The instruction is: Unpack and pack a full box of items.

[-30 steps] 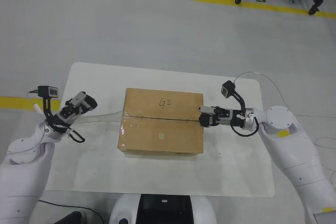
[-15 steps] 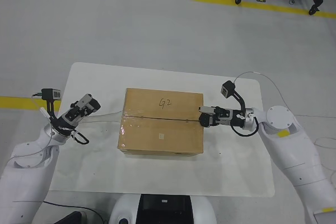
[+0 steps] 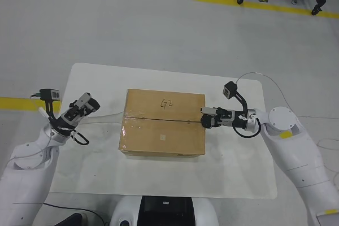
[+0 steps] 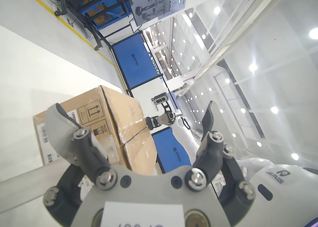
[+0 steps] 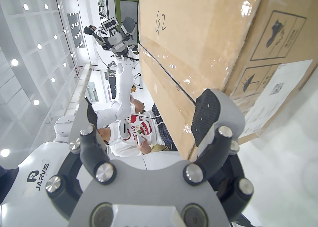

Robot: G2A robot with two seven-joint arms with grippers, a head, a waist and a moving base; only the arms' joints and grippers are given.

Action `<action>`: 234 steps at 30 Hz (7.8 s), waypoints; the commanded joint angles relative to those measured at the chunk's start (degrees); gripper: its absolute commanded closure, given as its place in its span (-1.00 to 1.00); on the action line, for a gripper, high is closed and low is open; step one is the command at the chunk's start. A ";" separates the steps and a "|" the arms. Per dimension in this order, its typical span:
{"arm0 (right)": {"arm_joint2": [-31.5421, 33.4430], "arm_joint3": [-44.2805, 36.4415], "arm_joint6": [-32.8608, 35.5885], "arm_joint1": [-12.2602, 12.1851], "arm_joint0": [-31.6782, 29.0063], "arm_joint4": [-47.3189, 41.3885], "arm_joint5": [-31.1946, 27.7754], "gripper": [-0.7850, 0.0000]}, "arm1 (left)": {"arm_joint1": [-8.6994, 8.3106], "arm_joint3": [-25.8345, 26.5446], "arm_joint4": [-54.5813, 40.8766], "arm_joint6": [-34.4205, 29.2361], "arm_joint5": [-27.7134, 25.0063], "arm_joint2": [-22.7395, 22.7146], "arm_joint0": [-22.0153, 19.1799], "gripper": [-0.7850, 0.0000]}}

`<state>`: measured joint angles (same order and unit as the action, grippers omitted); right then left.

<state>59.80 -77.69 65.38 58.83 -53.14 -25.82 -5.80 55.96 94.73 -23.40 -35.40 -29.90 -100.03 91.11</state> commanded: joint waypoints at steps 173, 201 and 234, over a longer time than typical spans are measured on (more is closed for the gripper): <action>0.00 0.00 0.00 0.00 0.00 0.00 0.00 -1.00 | 12.49 17.70 36.61 22.93 24.03 24.55 4.33 -1.00; 0.00 0.00 0.00 0.00 0.00 0.00 0.00 -1.00 | 12.66 18.30 37.05 29.15 21.12 20.48 7.10 -1.00; 0.00 0.00 0.00 0.00 0.00 0.00 0.00 -1.00 | 11.44 20.55 29.12 28.38 6.51 -3.92 17.46 -1.00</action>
<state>59.80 -77.69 65.38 58.83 -53.14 -25.82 -5.80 67.42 115.78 5.69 -7.16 -23.00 -103.20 108.67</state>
